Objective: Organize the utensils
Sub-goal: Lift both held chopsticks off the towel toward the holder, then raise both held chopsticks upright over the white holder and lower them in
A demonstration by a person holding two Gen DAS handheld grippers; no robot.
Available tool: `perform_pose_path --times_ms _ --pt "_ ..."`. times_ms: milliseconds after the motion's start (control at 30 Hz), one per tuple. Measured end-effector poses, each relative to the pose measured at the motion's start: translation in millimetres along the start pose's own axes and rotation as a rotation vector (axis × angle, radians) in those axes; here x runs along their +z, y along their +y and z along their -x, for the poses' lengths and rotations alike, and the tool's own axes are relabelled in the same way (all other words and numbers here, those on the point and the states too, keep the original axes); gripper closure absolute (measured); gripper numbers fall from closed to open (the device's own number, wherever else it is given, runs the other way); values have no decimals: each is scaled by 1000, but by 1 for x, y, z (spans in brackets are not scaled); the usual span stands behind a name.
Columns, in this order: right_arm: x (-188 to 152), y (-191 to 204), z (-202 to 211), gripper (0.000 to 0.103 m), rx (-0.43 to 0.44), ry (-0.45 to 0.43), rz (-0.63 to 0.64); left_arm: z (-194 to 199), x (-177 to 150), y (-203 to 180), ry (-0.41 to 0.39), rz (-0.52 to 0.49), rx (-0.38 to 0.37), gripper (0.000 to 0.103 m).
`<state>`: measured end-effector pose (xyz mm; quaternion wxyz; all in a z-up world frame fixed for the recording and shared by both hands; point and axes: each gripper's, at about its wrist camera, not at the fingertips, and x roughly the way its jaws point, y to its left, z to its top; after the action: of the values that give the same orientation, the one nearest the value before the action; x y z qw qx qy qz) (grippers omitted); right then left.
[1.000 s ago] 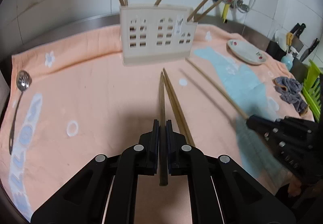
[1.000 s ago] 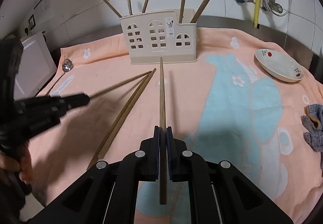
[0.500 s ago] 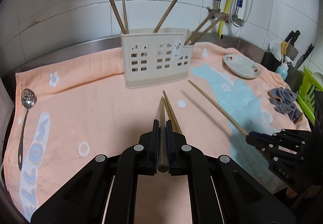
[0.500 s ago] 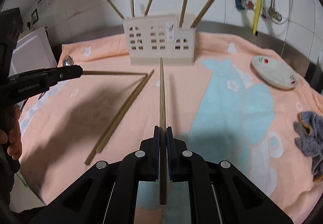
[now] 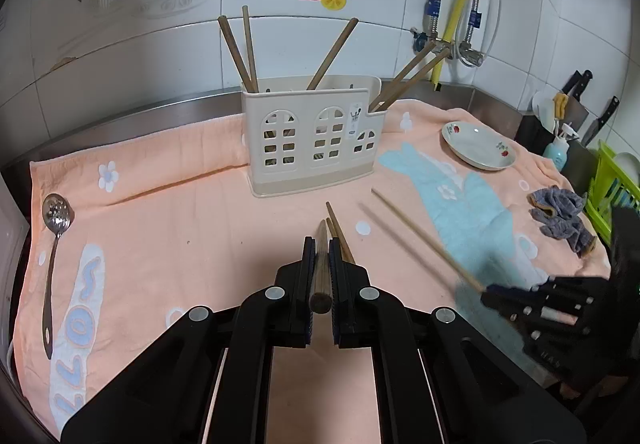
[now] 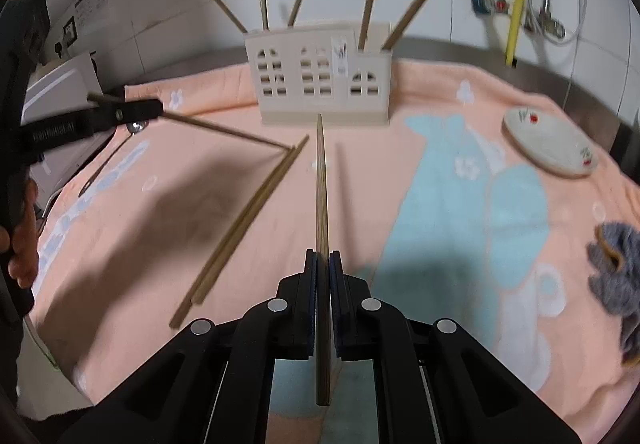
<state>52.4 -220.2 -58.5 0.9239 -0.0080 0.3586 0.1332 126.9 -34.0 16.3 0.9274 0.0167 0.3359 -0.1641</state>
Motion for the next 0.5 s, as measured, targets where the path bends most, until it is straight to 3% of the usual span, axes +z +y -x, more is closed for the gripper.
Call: perform_pose_path --times_ms 500 --pt "-26 -3 -26 97 -2 94 -19 3 6 -4 -13 -27 4 97"
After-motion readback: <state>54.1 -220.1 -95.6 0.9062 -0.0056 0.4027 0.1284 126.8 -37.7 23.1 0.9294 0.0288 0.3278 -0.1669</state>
